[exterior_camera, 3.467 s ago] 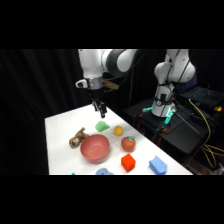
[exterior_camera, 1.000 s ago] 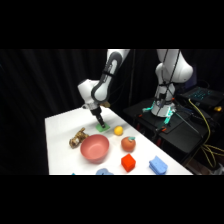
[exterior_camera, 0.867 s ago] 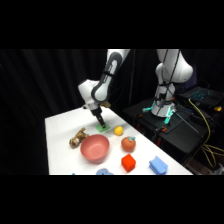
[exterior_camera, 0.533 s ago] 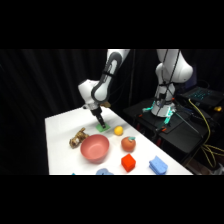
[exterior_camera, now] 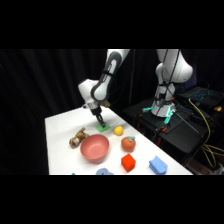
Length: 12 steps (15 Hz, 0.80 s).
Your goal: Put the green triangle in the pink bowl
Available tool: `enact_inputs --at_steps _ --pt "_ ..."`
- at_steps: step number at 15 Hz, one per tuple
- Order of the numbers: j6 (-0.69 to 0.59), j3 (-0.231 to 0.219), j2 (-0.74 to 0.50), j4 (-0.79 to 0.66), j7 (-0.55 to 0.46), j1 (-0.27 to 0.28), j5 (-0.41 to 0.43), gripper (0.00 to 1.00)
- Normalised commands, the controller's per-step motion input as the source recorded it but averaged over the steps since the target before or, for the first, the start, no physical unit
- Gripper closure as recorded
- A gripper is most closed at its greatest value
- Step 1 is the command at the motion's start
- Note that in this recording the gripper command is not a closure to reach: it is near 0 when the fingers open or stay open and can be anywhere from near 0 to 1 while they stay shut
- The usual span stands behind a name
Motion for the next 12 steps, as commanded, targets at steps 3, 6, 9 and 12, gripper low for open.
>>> enact_inputs --at_steps 3,6,9,12 --pt "0.0 0.056 -0.1 -0.06 -0.13 -0.028 0.118 1.0" --pt "-0.05 0.026 -0.25 -0.12 -0.04 0.03 0.072 1.0" --pt "-0.1 -0.023 -0.43 -0.2 0.09 0.124 -0.034 1.0" --pt "-0.13 -0.071 -0.47 -0.21 0.19 0.196 -0.152 0.96"
